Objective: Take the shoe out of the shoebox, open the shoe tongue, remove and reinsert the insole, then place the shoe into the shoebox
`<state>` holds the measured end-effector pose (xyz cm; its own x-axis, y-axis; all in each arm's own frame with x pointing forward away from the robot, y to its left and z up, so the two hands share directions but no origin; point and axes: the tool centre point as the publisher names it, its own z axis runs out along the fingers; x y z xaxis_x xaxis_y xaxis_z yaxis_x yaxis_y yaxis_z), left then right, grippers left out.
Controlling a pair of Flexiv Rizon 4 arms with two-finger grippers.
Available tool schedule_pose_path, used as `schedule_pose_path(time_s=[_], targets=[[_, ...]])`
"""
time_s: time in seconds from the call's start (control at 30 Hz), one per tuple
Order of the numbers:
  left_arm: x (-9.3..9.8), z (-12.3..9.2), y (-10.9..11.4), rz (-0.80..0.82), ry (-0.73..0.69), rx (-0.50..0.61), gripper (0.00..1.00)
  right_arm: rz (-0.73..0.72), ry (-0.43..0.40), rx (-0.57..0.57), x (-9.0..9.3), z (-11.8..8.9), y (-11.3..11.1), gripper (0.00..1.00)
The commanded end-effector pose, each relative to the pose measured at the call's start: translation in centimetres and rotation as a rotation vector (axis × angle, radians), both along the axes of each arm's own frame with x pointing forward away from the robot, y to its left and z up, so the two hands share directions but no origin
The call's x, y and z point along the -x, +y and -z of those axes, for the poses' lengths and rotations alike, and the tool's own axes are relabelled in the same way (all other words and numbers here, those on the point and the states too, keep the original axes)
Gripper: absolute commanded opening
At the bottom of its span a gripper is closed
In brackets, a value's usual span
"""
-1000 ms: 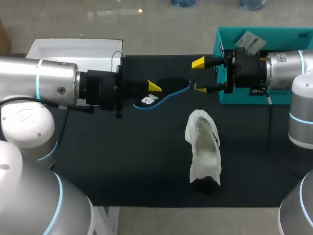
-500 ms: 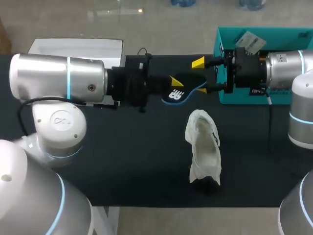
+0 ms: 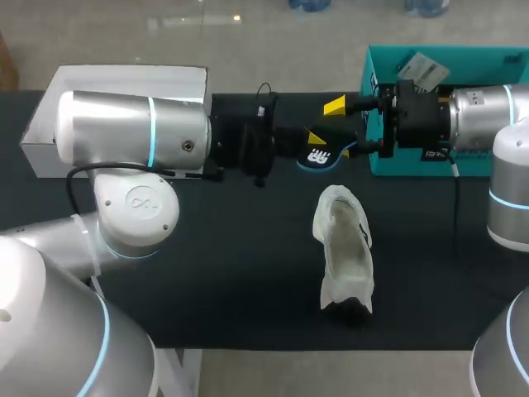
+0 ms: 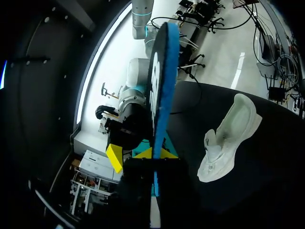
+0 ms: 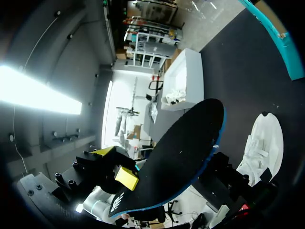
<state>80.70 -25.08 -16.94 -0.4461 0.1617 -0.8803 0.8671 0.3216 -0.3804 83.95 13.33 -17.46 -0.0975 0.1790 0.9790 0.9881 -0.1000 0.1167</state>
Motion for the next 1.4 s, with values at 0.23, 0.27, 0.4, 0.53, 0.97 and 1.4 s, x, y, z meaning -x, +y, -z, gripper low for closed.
schedule_pose_path(time_s=[0.23,0.27,0.4,0.53,0.97,1.4], targets=[[0.8,0.3,0.9,-0.026,-0.014,0.015,0.00,0.002,0.001,0.002,0.1,0.0,0.0,1.00],[1.1,0.1,1.0,-0.027,-0.013,0.017,0.00,0.002,0.001,0.002,0.1,0.0,0.0,1.00],[1.0,0.1,1.4,-0.026,-0.017,0.015,0.00,0.002,0.001,0.002,0.1,0.0,0.0,1.00],[1.3,-0.1,1.8,-0.026,-0.018,0.012,0.00,0.002,0.001,0.002,0.1,0.0,0.0,1.00],[1.7,0.1,1.4,-0.051,-0.026,0.023,0.00,0.002,0.001,0.002,0.1,0.0,0.0,0.00],[2.3,-0.1,1.3,-0.071,-0.019,0.034,0.00,0.002,0.001,0.002,0.1,0.0,0.0,0.00]])
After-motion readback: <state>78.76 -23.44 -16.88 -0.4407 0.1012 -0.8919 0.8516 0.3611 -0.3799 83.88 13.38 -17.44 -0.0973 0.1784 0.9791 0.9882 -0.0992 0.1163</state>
